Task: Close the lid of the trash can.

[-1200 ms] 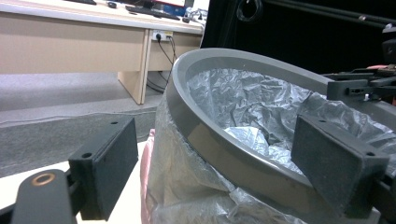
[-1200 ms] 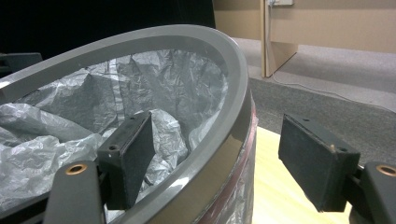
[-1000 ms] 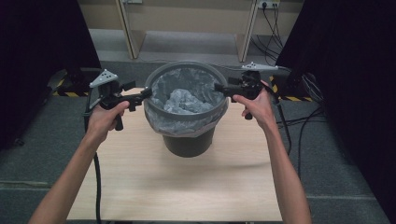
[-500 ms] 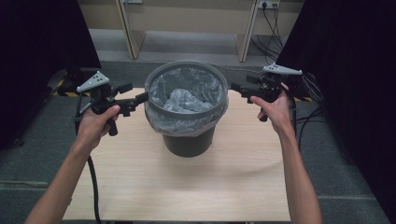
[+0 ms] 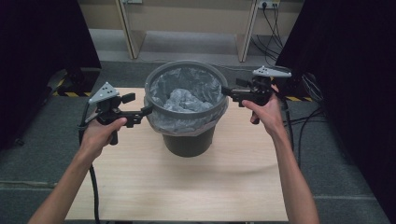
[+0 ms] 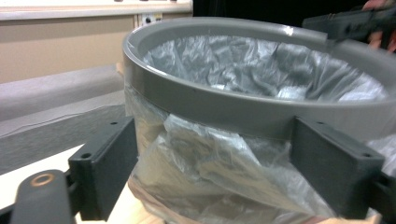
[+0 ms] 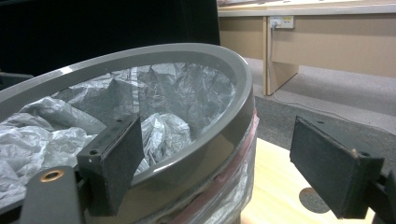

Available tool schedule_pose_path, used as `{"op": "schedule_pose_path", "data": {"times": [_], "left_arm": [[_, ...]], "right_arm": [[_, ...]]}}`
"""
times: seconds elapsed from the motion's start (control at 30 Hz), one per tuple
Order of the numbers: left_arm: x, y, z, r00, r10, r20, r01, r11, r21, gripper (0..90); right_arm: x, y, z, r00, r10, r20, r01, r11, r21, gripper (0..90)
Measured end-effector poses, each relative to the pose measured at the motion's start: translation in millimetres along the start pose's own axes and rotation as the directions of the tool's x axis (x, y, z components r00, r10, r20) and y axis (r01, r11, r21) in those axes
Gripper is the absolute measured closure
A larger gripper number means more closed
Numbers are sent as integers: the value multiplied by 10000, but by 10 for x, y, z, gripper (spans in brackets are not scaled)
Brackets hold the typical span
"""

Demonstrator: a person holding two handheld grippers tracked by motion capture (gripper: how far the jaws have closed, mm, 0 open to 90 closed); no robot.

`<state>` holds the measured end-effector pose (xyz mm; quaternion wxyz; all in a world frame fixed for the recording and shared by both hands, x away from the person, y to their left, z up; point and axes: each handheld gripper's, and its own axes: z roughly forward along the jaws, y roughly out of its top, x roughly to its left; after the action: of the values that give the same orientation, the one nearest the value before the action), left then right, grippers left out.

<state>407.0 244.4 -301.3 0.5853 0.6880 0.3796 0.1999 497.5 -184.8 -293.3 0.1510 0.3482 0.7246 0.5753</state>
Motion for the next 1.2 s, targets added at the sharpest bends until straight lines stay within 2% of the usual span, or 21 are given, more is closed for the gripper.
{"op": "schedule_pose_path", "data": {"times": [0.03, 0.13, 0.23, 0.27, 0.3, 0.4, 0.47, 0.53, 0.57, 0.6, 0.67, 0.73, 0.8, 0.87, 0.97, 1.07, 1.13, 1.2], "left_arm": [[4, 23, -19, 9999, -122, 17, 123, 9998, -178, 146], [-13, 83, -14, 9996, 86, -274, -93, 9997, -241, 145], [-22, 104, 41, 9999, 10, -165, -12, 9999, -157, 145], [-24, 96, 88, 10000, -50, -56, 50, 10000, 14, 145], [-21, 86, 100, 9999, -125, 36, 125, 9999, 49, 98], [7, 40, 102, 9998, 76, -182, -69, 9993, 366, 71], [41, 17, 80, 9995, -172, -280, 178, 9996, 222, 83], [57, 47, 24, 9976, -685, 55, 687, 9971, -334, 165], [53, 76, 3, 9965, -824, 144, 831, 9952, -522, 135], [40, 108, -6, 9973, -732, 79, 735, 9953, -631, 148], [8, 149, 12, 9990, -433, -96, 427, 9976, -547, 145], [-16, 149, 62, 9991, -405, 111, 409, 9985, -353, 145], [-31, 124, 120, 9995, -308, 49, 309, 9994, -182, 145], [-22, 99, 163, 9984, -544, 150, 548, 9983, -213, 142], [-26, 78, 191, 9978, -651, 110, 651, 9979, -57, 140], [-61, 76, 197, 9994, -260, -225, 259, 9996, -72, 140], [-87, 69, 212, 9980, 257, -577, -269, 9994, -210, 141], [-84, 67, 222, 9980, 213, -598, -225, 9995, -198, 142]], "right_arm": [[10, -3, 12, 10000, 30, 6, -30, 10000, -2, 178], [18, -7, 37, 10000, 52, -30, -52, 10000, 13, 178], [25, -9, 47, 10000, 49, -34, -49, 10000, 14, 178], [25, -12, 52, 10000, 67, -45, -67, 10000, 12, 178], [23, -15, 60, 9999, 128, -10, -128, 9999, -24, 186], [19, -15, 64, 9999, 173, -14, -173, 9999, -6, 186], [17, -17, 68, 9999, 161, -19, -161, 9999, -12, 187], [21, -17, 67, 9999, 109, -83, -109, 9999, 33, 187], [26, -17, 63, 9999, 86, -92, -85, 10000, 50, 187], [29, -19, 61, 9999, 70, -81, -70, 10000, 47, 186], [27, -17, 64, 9999, 98, -80, -97, 9999, 52, 186], [25, -17, 67, 9999, 112, -85, -112, 9999, 50, 186], [23, -21, 67, 9999, 137, -103, -137, 9999, 30, 186], [22, -24, 67, 9997, 216, -141, -216, 9998, 37, 185], [26, -27, 62, 9997, 170, -167, -169, 9998, 48, 185], [34, -33, 55, 9997, 165, -184, -164, 9999, 26, 184], [40, -34, 54, 9998, 131, -128, -131, 9999, -12, 184], [41, -37, 52, 9998, 151, -108, -152, 9999, -39, 184]]}}
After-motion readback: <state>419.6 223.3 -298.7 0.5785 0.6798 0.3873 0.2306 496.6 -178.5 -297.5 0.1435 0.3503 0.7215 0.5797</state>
